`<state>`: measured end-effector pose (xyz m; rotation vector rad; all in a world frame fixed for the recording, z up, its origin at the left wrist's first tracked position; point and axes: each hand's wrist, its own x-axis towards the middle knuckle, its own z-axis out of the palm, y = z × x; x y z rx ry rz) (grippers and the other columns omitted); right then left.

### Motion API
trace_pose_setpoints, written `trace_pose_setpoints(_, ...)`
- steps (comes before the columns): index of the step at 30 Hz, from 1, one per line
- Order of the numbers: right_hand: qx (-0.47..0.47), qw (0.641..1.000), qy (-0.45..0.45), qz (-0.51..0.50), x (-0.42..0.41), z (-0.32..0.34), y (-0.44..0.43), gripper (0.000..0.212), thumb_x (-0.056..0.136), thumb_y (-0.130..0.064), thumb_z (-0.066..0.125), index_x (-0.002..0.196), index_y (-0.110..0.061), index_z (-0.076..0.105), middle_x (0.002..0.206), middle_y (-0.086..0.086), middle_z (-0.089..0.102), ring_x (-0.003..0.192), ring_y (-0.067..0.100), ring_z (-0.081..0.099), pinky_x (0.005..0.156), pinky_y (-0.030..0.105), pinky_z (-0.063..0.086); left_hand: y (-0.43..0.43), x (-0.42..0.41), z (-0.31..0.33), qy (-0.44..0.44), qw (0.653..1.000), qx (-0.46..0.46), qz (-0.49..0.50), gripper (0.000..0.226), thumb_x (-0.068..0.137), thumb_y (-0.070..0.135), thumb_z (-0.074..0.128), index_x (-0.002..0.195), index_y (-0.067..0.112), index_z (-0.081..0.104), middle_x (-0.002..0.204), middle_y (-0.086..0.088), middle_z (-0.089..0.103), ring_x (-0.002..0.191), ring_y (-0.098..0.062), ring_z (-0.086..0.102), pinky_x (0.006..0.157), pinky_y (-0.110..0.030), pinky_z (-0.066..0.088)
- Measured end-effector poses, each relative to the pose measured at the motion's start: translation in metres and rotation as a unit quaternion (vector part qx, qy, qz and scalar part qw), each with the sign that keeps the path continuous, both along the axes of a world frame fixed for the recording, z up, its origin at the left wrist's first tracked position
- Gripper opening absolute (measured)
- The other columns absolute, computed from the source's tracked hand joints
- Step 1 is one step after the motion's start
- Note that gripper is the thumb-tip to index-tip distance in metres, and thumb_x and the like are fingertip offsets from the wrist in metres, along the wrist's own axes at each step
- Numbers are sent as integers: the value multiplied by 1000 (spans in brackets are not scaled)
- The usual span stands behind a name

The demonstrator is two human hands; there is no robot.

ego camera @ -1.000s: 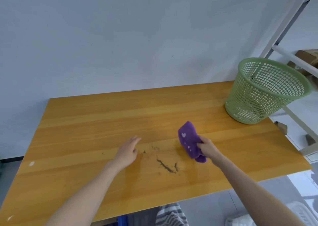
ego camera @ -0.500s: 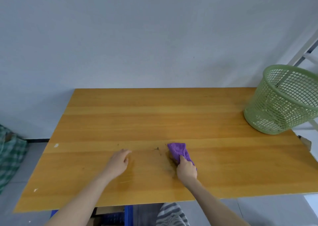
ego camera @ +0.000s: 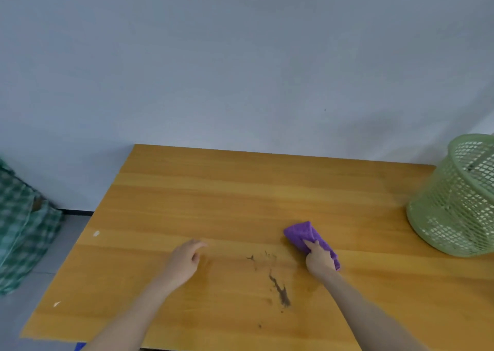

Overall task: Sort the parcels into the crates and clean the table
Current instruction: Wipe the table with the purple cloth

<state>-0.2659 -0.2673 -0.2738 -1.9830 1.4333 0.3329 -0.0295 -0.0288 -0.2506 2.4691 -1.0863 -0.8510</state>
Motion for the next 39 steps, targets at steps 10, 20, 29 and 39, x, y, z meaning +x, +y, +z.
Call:
trace_pose_setpoints(10,21,923,54,381,66,4,17,70,89,9,29,144,-34,37,159,-13,9,147,28,5,115,44,20,33,8,-9,21,999,13,38,34,101,9,36,116,32,56,136,6,51,117,-27,54,92,-28,43)
trace_pose_setpoints(20,215,941,-64,255,35,23,32,59,86,11,27,120,-23,62,121,4,62,107,18,59,78,17,42,21,-2,-3,42,999,11,4,32,101,10,35,111,36,51,136,9,50,108,-17,57,91,-21,41)
trace_pose_setpoints(29,1,992,-128,5,46,17,-27,56,93,4,33,143,-18,41,135,14,52,116,32,51,80,27,40,44,2,4,85,995,44,24,43,103,12,33,144,27,34,149,2,35,111,-18,56,84,-20,46)
trace_pose_setpoints(39,63,934,-25,350,183,-4,63,75,87,8,34,150,-31,21,160,-10,6,147,30,-2,116,50,13,90,9,-13,101,988,71,94,55,102,12,34,151,25,13,158,7,7,146,-12,10,115,-27,22)
